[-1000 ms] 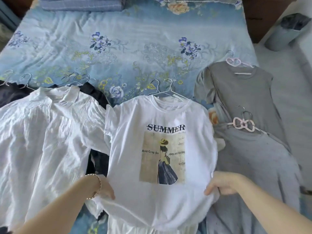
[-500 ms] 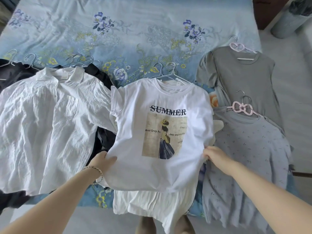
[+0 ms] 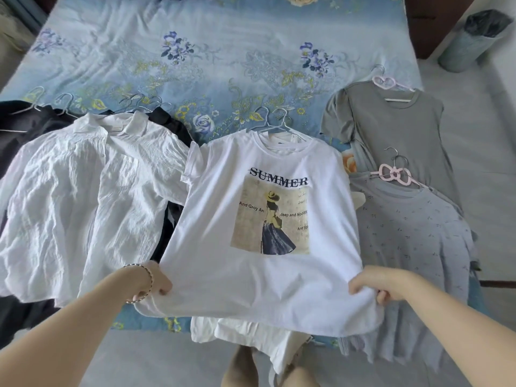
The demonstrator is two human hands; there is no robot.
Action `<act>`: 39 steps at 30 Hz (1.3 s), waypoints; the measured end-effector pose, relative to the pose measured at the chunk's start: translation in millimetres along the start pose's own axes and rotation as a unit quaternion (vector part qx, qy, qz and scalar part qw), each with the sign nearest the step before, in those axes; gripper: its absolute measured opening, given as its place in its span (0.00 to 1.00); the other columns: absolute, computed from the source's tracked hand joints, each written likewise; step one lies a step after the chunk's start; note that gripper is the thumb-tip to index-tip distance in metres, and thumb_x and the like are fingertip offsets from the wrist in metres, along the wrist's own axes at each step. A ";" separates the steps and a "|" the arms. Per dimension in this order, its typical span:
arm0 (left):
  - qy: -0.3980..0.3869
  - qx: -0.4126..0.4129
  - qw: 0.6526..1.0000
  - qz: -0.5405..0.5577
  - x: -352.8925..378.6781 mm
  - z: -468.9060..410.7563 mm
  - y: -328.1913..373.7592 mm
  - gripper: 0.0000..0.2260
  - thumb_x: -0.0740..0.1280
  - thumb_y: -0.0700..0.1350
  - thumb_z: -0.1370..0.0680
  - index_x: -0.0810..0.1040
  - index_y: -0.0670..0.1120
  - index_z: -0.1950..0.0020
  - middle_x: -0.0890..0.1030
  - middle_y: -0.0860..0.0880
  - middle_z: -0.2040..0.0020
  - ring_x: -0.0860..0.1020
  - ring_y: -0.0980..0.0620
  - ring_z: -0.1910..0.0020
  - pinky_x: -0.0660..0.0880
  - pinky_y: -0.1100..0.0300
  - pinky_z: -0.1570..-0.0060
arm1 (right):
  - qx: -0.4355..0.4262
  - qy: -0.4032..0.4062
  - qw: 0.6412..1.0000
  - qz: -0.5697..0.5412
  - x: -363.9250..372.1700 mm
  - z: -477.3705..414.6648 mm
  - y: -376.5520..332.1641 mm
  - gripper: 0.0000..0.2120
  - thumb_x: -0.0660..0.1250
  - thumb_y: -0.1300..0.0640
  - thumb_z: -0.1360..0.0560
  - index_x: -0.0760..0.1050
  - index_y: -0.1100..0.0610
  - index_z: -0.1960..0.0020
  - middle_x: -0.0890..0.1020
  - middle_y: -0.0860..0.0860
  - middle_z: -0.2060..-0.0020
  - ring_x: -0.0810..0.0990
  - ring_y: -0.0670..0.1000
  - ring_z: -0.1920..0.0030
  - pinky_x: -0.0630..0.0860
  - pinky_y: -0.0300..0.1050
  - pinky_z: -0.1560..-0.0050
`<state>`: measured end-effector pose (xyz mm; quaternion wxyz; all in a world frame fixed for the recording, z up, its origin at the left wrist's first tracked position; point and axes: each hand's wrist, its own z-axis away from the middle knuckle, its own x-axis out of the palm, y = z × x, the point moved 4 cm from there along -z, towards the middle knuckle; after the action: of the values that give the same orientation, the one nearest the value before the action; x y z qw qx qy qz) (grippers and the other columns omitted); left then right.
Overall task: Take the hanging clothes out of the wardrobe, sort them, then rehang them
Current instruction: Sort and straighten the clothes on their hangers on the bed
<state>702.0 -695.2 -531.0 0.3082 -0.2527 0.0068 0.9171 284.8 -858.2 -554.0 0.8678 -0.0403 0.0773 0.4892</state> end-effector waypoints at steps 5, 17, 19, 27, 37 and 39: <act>0.073 -0.049 0.990 -0.112 31.5 -12.8 -6.0 0.17 0.59 0.39 0.26 0.70 0.41 0.37 0.76 0.49 0.59 0.76 0.50 0.54 0.74 0.63 0.58 | 0.052 0.053 0.993 0.092 10.1 -30.6 28.4 0.16 0.66 0.58 0.28 0.67 0.56 0.42 0.71 0.54 0.62 0.71 0.48 0.71 0.64 0.36 0.74; 0.122 0.185 0.966 -0.133 63.1 59.1 123.5 0.13 0.57 0.43 0.22 0.72 0.43 0.39 0.76 0.48 0.45 0.76 0.47 0.45 0.72 0.57 0.49 | -0.140 0.148 0.939 0.278 22.6 25.0 -6.7 0.13 0.59 0.58 0.23 0.62 0.56 0.65 0.67 0.53 0.69 0.62 0.48 0.70 0.57 0.41 0.71; 0.150 0.223 0.961 -0.062 41.3 84.3 152.7 0.13 0.57 0.42 0.21 0.74 0.41 0.39 0.72 0.48 0.53 0.73 0.48 0.53 0.73 0.56 0.48 | -0.166 0.177 0.939 0.243 1.6 49.7 -11.8 0.10 0.59 0.57 0.23 0.66 0.56 0.62 0.61 0.49 0.43 0.69 0.50 0.63 0.61 0.41 0.67; 0.197 0.316 0.927 -0.046 -9.8 173.4 239.8 0.11 0.56 0.42 0.21 0.69 0.44 0.63 0.73 0.47 0.61 0.73 0.47 0.60 0.73 0.59 0.58 | -0.152 0.264 0.936 0.177 -82.0 134.0 31.5 0.19 0.60 0.57 0.23 0.73 0.66 0.36 0.76 0.61 0.37 0.75 0.58 0.37 0.72 0.48 0.39; 0.193 0.313 0.920 -0.135 6.2 220.3 364.7 0.06 0.56 0.41 0.21 0.72 0.44 0.52 0.78 0.42 0.41 0.76 0.43 0.41 0.72 0.58 0.48 | -0.154 0.313 0.923 0.160 -209.8 115.1 105.0 0.07 0.58 0.62 0.25 0.74 0.54 0.58 0.79 0.55 0.56 0.77 0.54 0.54 0.68 0.40 0.62; 0.193 0.301 0.926 -0.119 17.3 216.9 397.3 0.11 0.56 0.41 0.20 0.77 0.42 0.46 0.78 0.41 0.40 0.76 0.43 0.40 0.72 0.58 0.46 | -0.164 0.330 0.917 0.152 -243.9 93.2 108.3 0.12 0.58 0.62 0.26 0.68 0.55 0.68 0.77 0.54 0.62 0.77 0.57 0.55 0.68 0.41 0.63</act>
<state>364.7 -970.8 -406.8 0.4693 -0.3192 0.3117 0.7620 76.8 -994.1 -419.3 0.6894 -0.3288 0.2834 0.5799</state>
